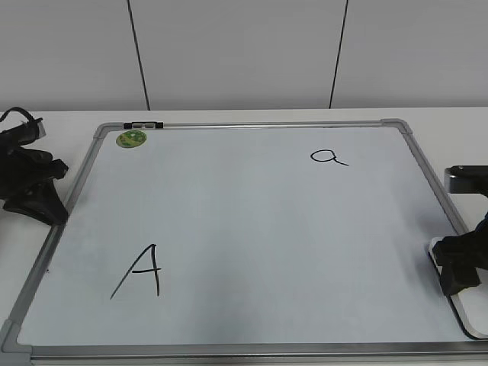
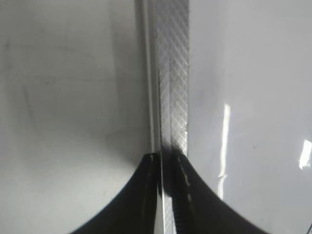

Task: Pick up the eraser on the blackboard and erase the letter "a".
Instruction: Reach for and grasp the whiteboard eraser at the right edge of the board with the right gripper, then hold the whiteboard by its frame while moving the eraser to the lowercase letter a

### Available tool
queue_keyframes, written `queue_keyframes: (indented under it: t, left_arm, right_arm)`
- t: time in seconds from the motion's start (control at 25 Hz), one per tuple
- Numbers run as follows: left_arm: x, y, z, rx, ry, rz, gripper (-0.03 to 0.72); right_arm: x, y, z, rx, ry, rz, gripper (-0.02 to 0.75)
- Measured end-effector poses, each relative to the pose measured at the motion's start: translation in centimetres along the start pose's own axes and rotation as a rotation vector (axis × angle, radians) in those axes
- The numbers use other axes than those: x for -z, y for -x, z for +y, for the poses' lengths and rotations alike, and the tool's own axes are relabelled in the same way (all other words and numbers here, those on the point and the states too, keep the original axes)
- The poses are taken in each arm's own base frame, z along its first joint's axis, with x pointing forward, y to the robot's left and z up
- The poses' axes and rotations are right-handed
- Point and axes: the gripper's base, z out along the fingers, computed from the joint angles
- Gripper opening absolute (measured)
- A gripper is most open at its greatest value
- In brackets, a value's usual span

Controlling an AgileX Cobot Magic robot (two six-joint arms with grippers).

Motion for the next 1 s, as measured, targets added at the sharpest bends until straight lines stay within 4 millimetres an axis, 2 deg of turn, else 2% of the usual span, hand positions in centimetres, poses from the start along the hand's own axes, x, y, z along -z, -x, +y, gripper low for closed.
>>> queue_keyframes:
  t: [0.12, 0.28, 0.56, 0.68, 1.0]
  left_arm:
    - [0.0, 0.0, 0.0, 0.0, 0.001, 0.0, 0.056]
    - [0.0, 0.0, 0.0, -0.001, 0.002, 0.001, 0.056]
    - [0.0, 0.0, 0.0, -0.001, 0.002, 0.001, 0.056]
    - [0.0, 0.0, 0.0, -0.001, 0.002, 0.001, 0.056]
    - [0.0, 0.0, 0.0, -0.001, 0.002, 0.001, 0.056]
  right_arm:
    - [-0.2, 0.1, 0.0, -0.004, 0.0, -0.003, 0.582]
    - [-0.2, 0.1, 0.0, -0.007, -0.001, -0.007, 0.531]
    - [-0.2, 0.1, 0.0, -0.008, -0.001, -0.005, 0.527]
    - [0.5, -0.1, 0.0, -0.009, -0.001, -0.008, 0.527]
    - [3.7, -0.3, -0.1, -0.011, 0.005, -0.104, 0.526]
